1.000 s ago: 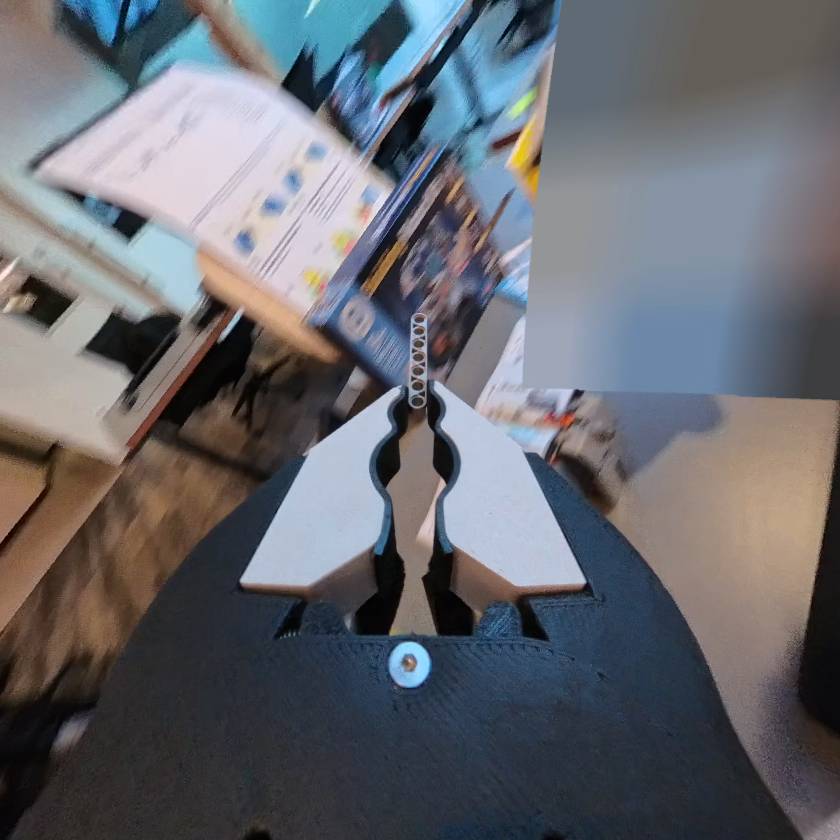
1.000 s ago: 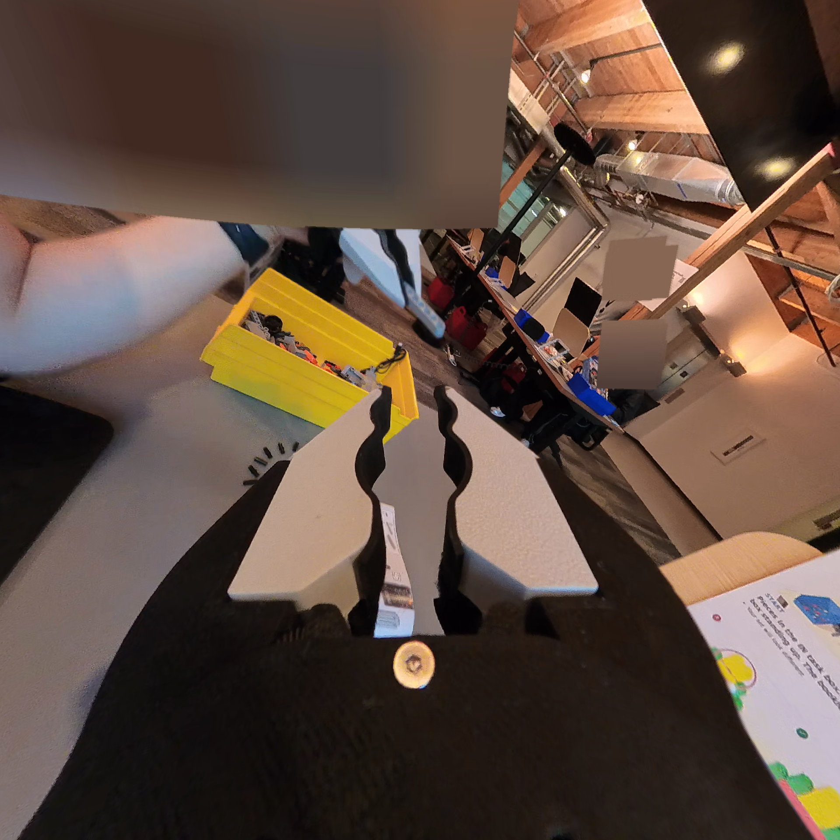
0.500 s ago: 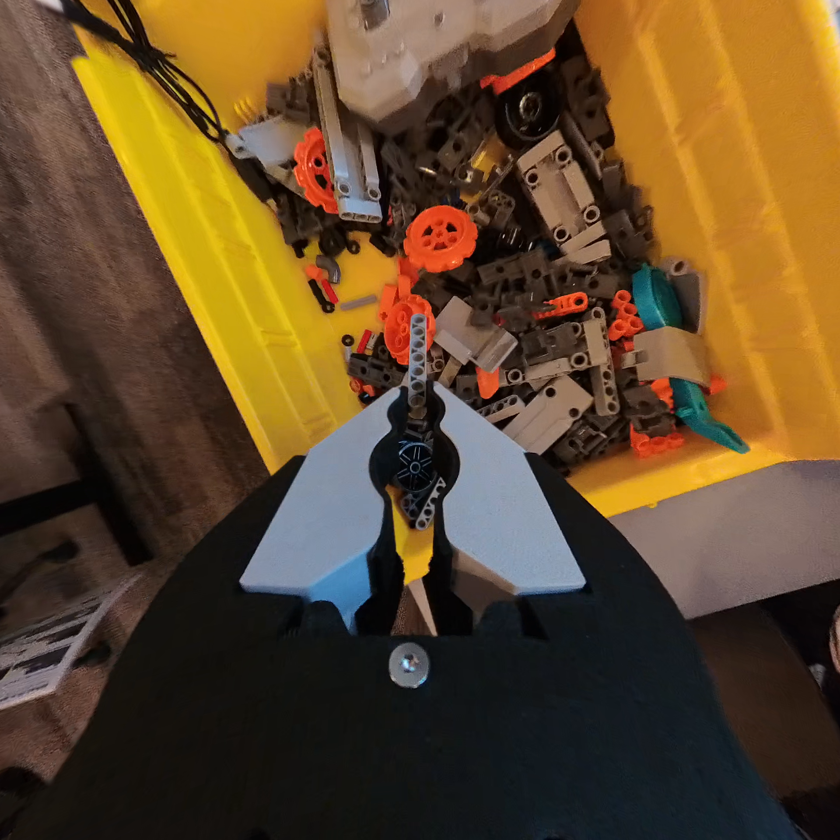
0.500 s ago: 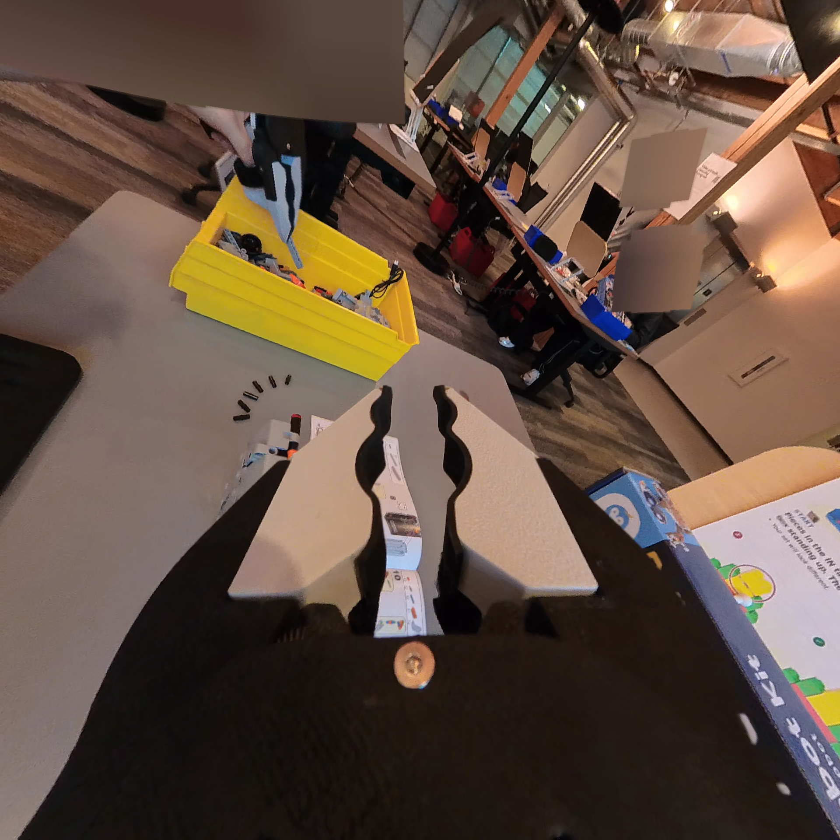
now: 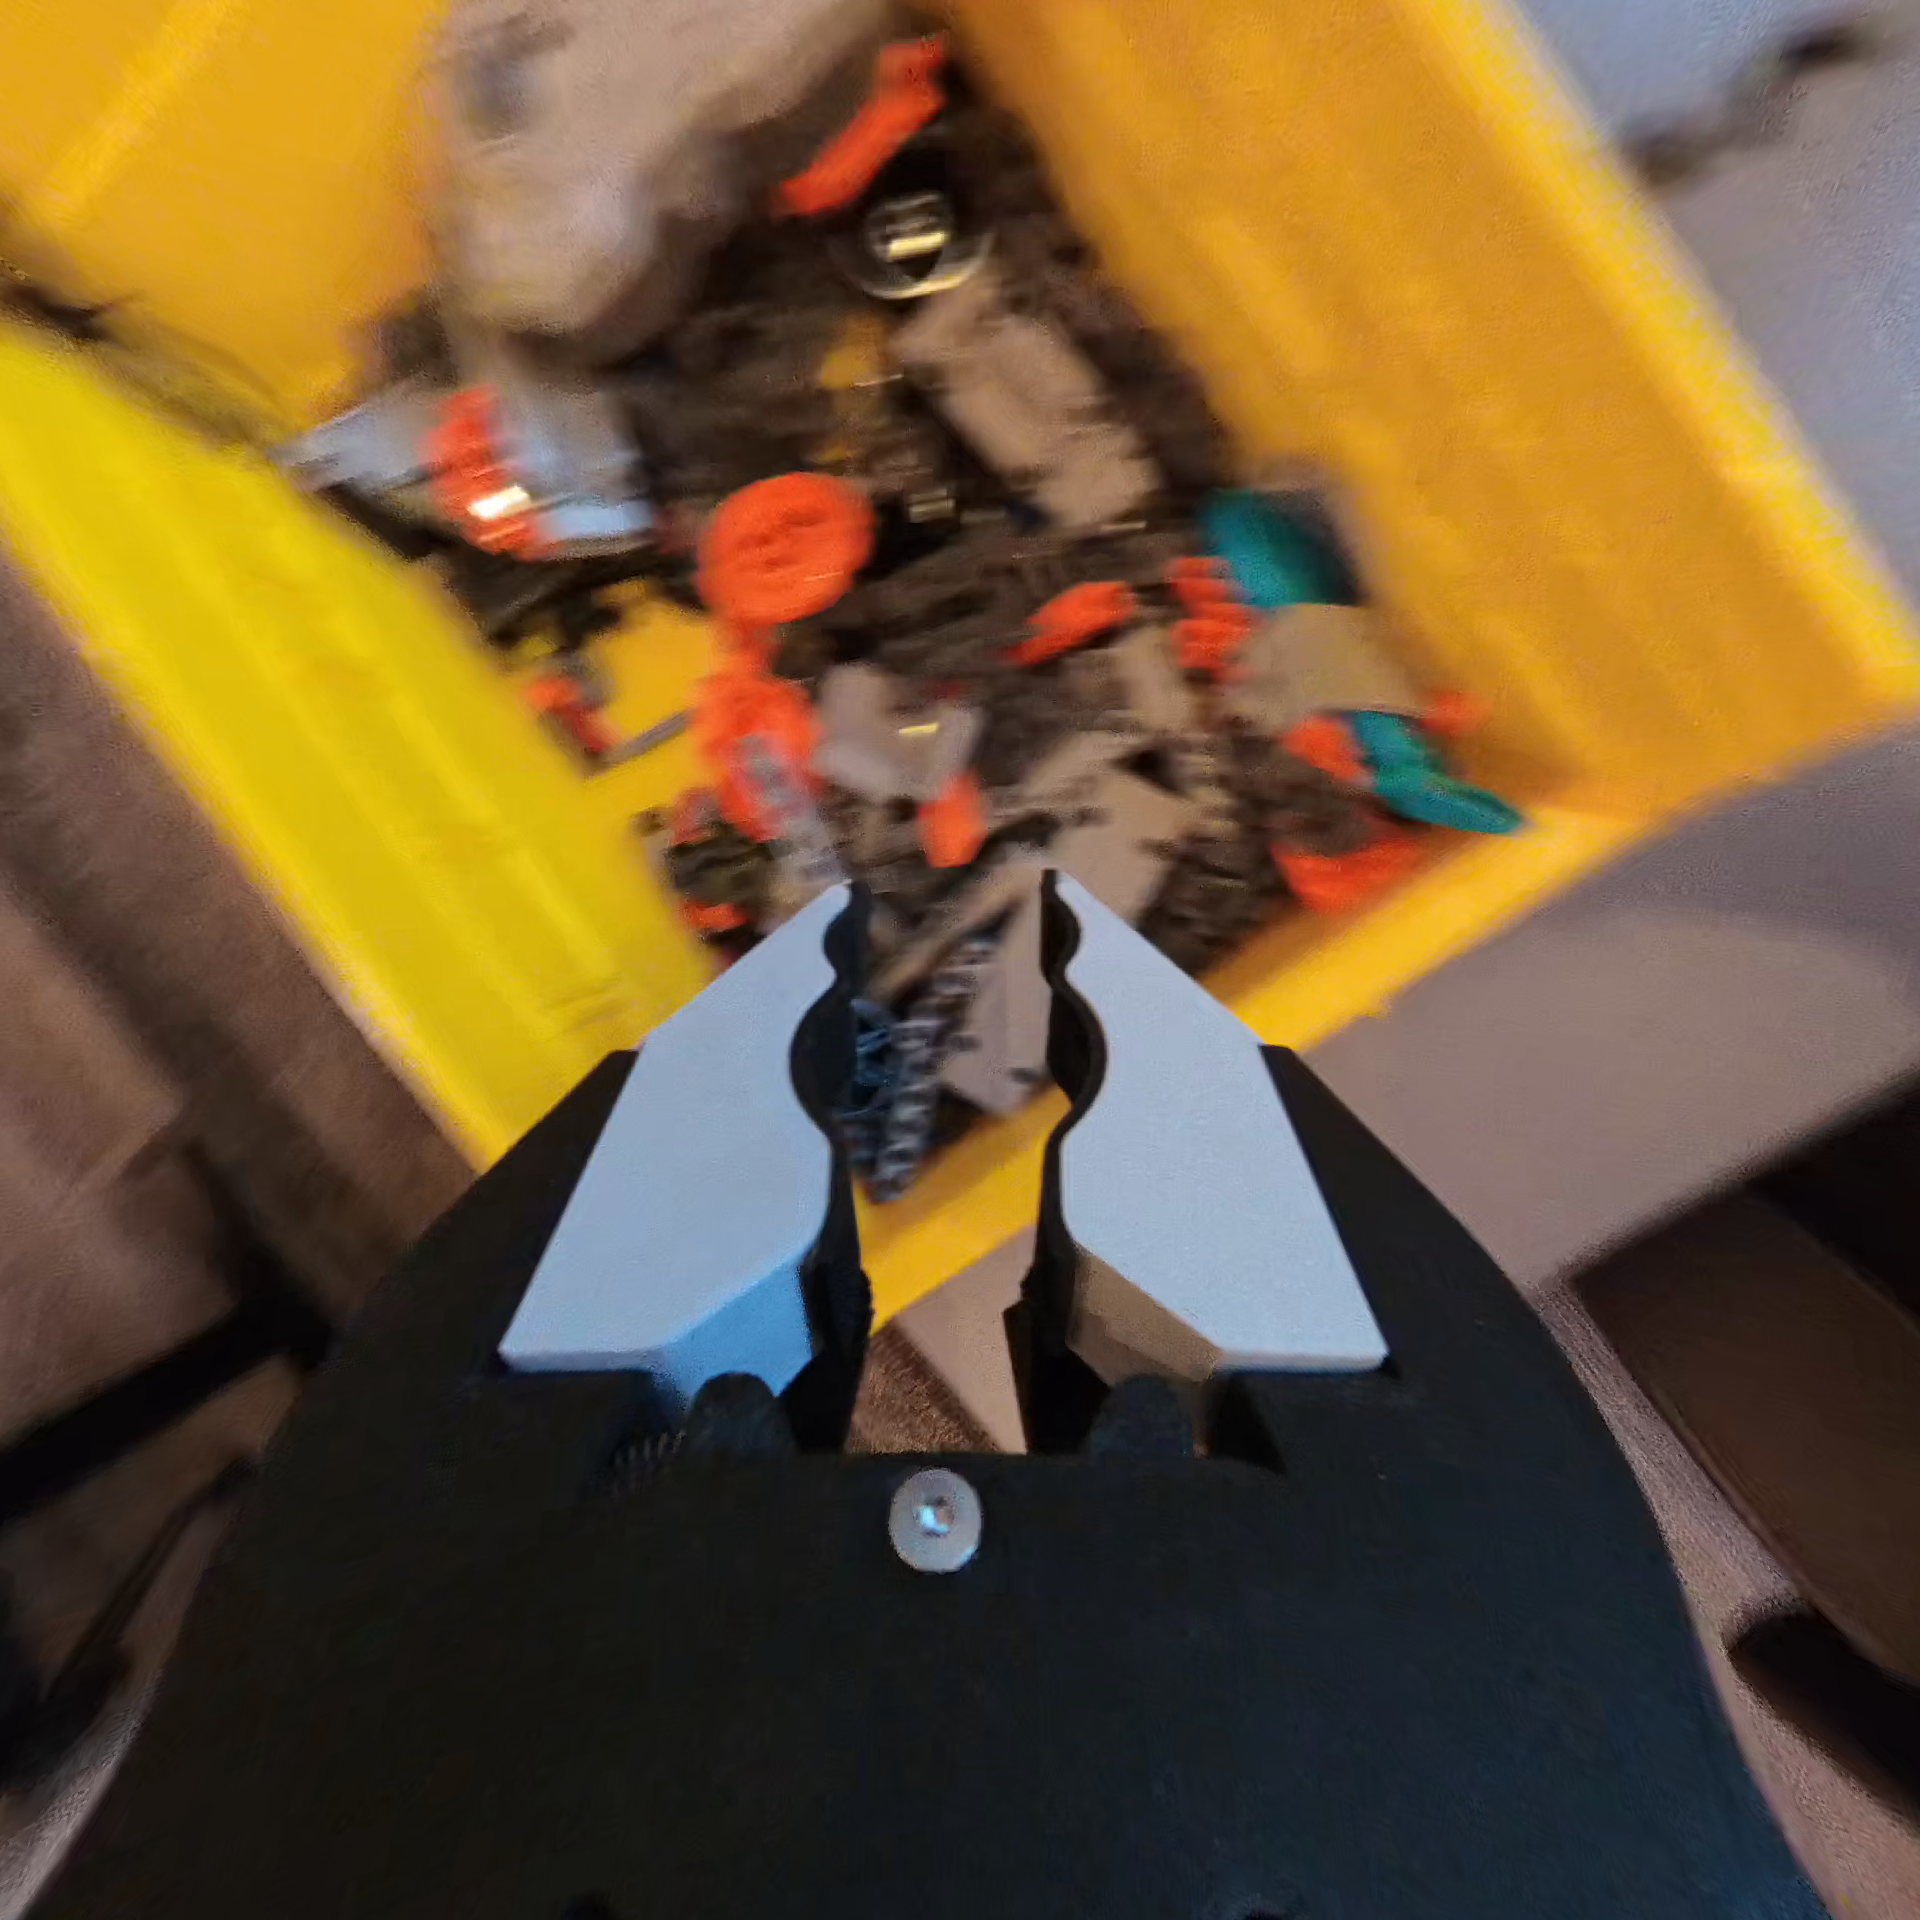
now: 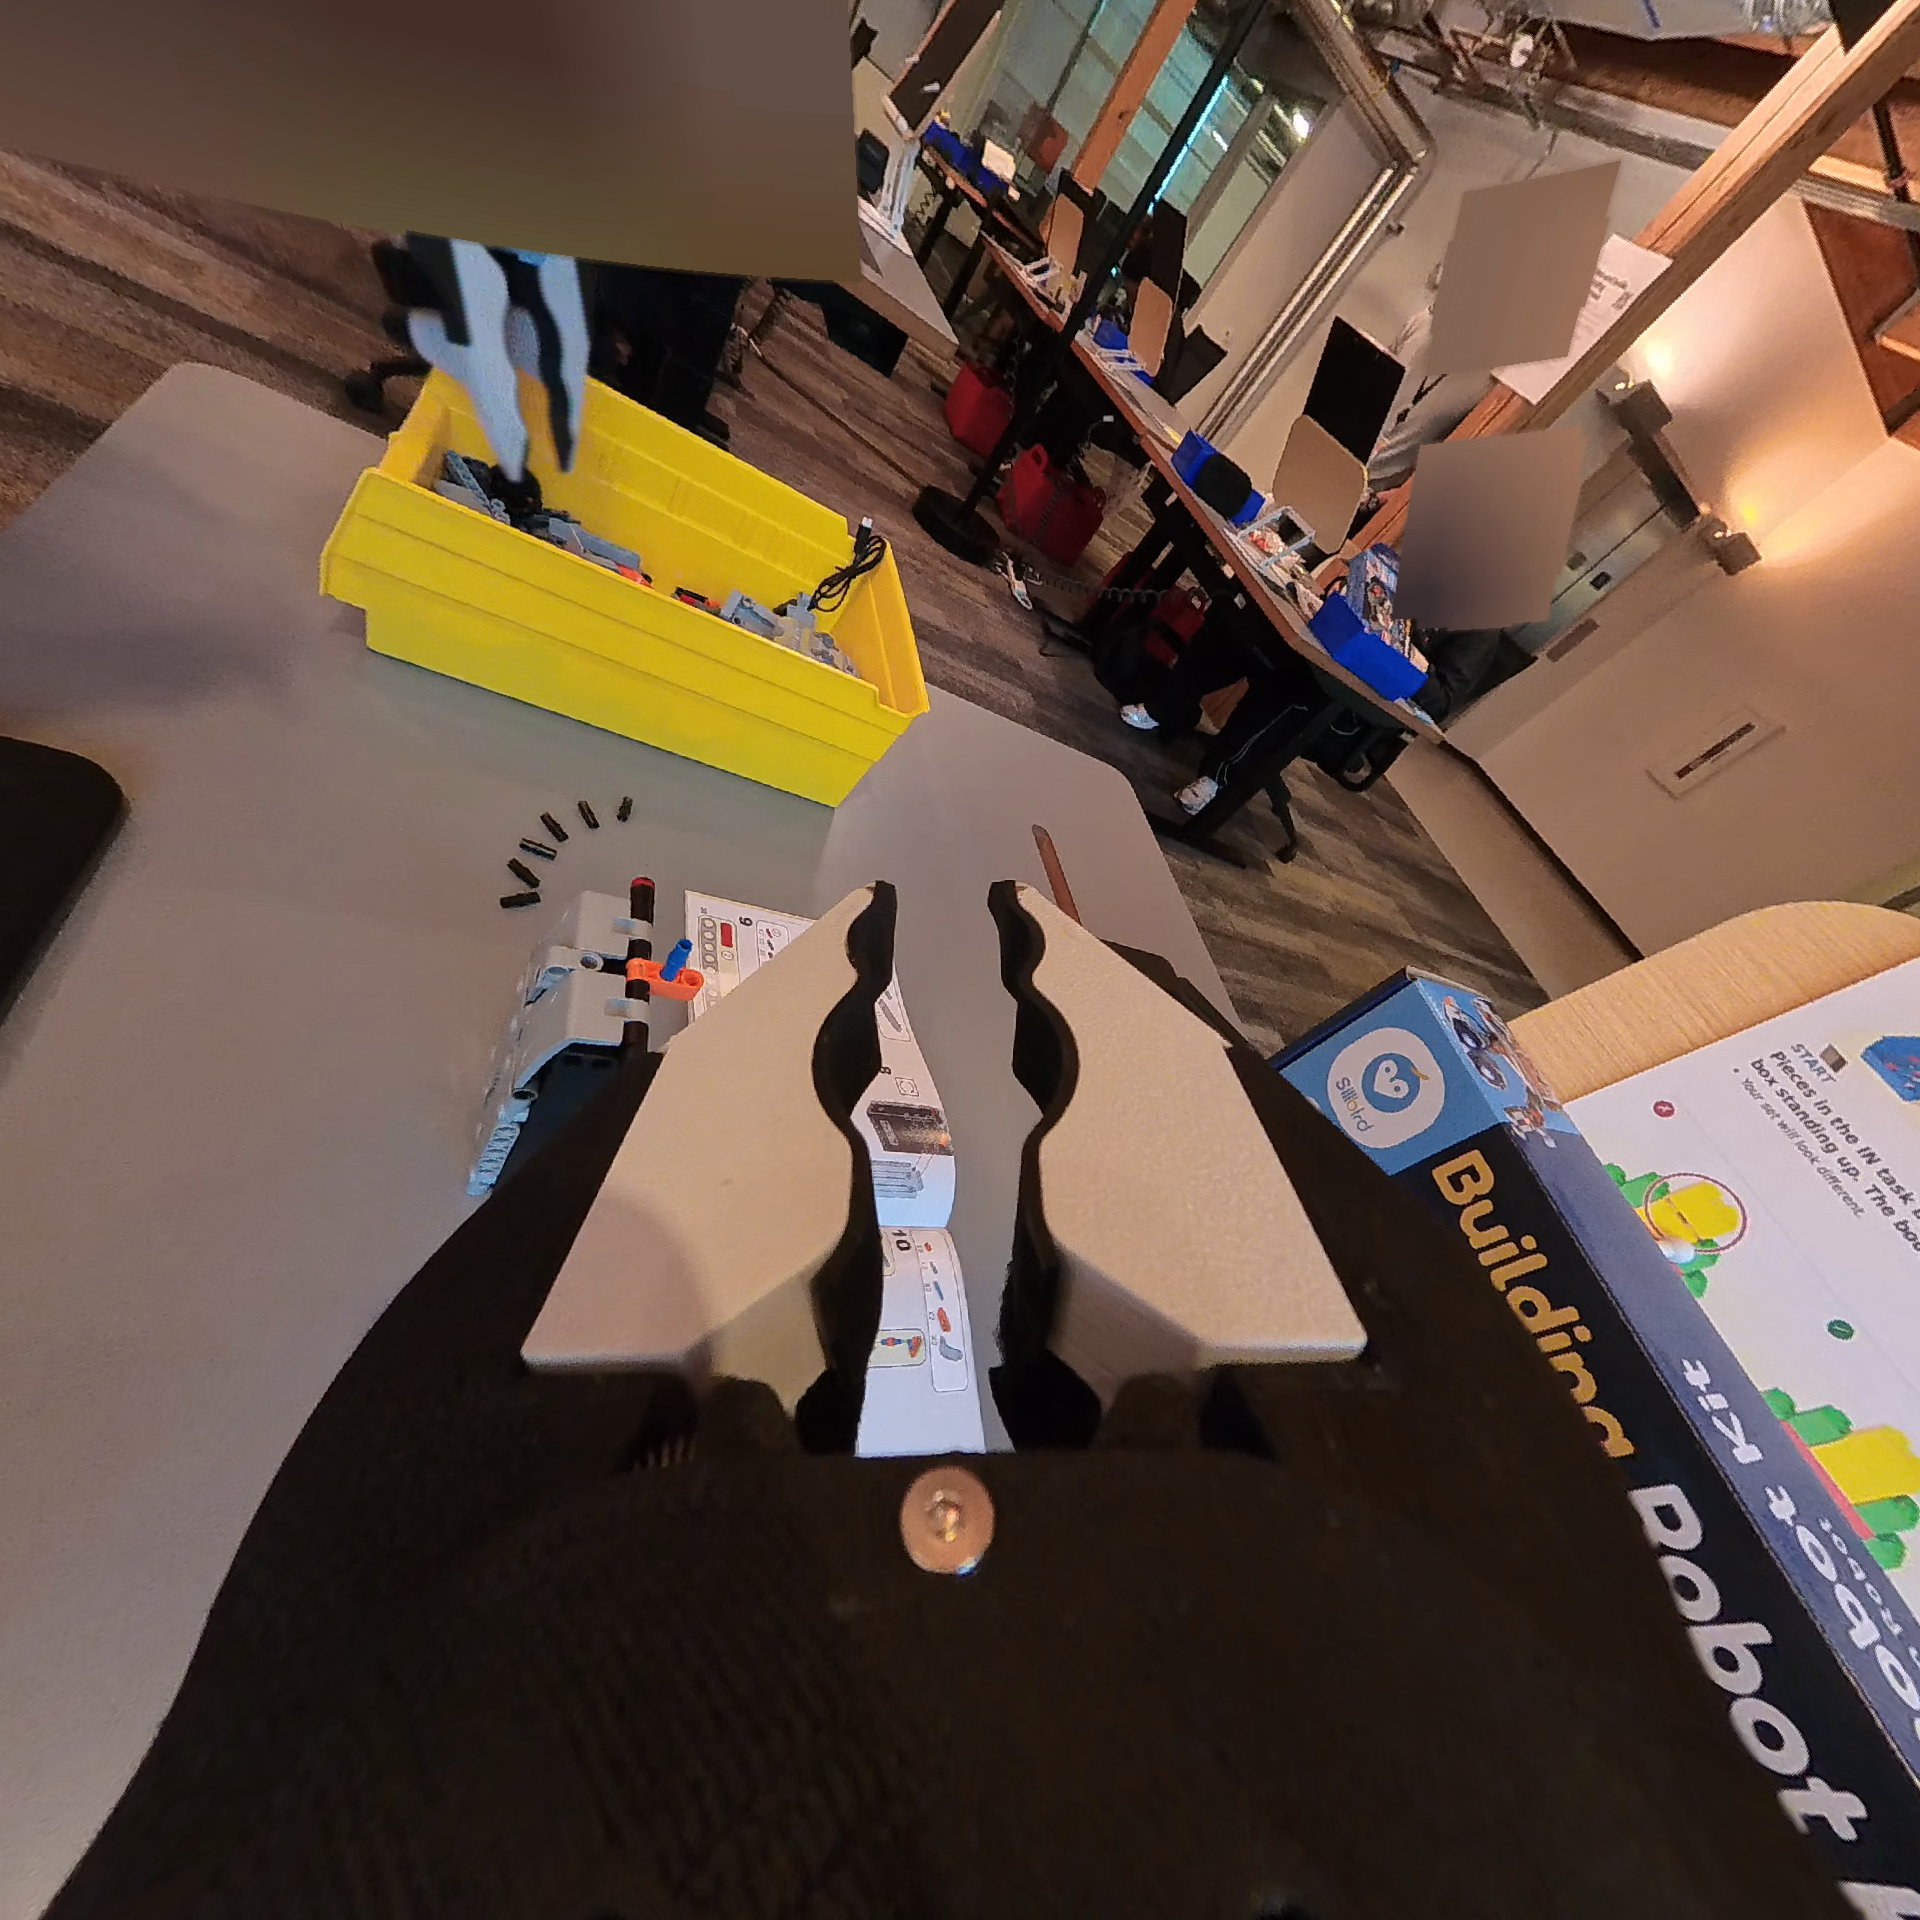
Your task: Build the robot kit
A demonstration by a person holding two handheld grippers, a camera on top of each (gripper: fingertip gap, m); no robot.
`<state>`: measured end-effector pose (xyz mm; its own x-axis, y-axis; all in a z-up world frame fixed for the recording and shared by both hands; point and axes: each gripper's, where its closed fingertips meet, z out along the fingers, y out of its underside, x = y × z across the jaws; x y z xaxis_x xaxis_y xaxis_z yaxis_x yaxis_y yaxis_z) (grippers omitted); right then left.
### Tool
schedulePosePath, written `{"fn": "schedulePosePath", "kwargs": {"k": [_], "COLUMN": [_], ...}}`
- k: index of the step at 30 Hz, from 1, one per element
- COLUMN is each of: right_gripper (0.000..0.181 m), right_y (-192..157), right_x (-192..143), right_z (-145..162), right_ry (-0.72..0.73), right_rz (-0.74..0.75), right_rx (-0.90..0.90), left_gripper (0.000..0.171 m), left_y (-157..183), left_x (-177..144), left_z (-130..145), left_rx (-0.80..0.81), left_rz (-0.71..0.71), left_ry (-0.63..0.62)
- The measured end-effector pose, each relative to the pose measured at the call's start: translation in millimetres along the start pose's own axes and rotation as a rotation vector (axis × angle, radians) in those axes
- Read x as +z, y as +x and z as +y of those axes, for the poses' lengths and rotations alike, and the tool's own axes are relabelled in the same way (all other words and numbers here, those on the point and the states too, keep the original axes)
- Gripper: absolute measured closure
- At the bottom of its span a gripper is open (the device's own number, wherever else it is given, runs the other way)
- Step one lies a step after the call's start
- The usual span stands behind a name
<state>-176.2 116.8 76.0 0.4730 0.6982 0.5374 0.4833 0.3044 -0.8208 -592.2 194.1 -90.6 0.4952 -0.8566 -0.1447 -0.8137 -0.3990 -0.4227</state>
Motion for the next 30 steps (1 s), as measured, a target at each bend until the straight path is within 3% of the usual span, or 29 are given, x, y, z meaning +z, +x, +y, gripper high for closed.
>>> {"fn": "schedulePosePath", "kwargs": {"k": [2, 5, 9, 13, 14, 17, 22, 30], "right_gripper": [0.162, 0.162, 0.162, 0.162, 0.162, 0.162, 0.162, 0.162], "right_y": [-0.2, -1.3, -3.8, -3.4, -2.5, 0.4, 1.0, -2.5], "right_x": [0.9, 2.0, -0.4, -5.4, -6.8, -10.0, -9.9, 3.7], "right_z": [0.9, 3.2, 3.3, 0.9, 0.3, -0.8, 2.9, 16.0], "right_ry": [0.002, -0.012, -0.031, -0.030, -0.027, -0.018, -0.024, -0.057], "right_rz": [-0.005, -0.008, -0.005, 0.005, 0.008, 0.015, 0.013, -0.004], "right_rx": [0.008, 0.004, -0.013, -0.021, -0.022, -0.018, -0.013, -0.005], "left_gripper": [0.155, 0.143, 0.131, 0.137, 0.147, 0.148, 0.148, 0.148], "left_y": [29.9, 27.7, 23.4, 24.6, 27.2, 22.6, 10.4, -6.2], "left_x": [2.2, 19.8, 33.1, 35.0, 34.3, 32.6, 17.6, -32.1], "left_z": [4.4, 24.2, 33.0, 32.9, 33.3, 35.4, 22.6, -32.8], "left_rx": [0.115, 0.240, 0.236, 0.247, 0.246, 0.232, 0.160, 0.091], "left_rz": [0.134, 0.083, 0.082, 0.090, 0.107, 0.081, 0.035, 0.044], "left_ry": [-0.045, -0.211, -0.303, -0.309, -0.313, -0.328, -0.251, -0.020]}}
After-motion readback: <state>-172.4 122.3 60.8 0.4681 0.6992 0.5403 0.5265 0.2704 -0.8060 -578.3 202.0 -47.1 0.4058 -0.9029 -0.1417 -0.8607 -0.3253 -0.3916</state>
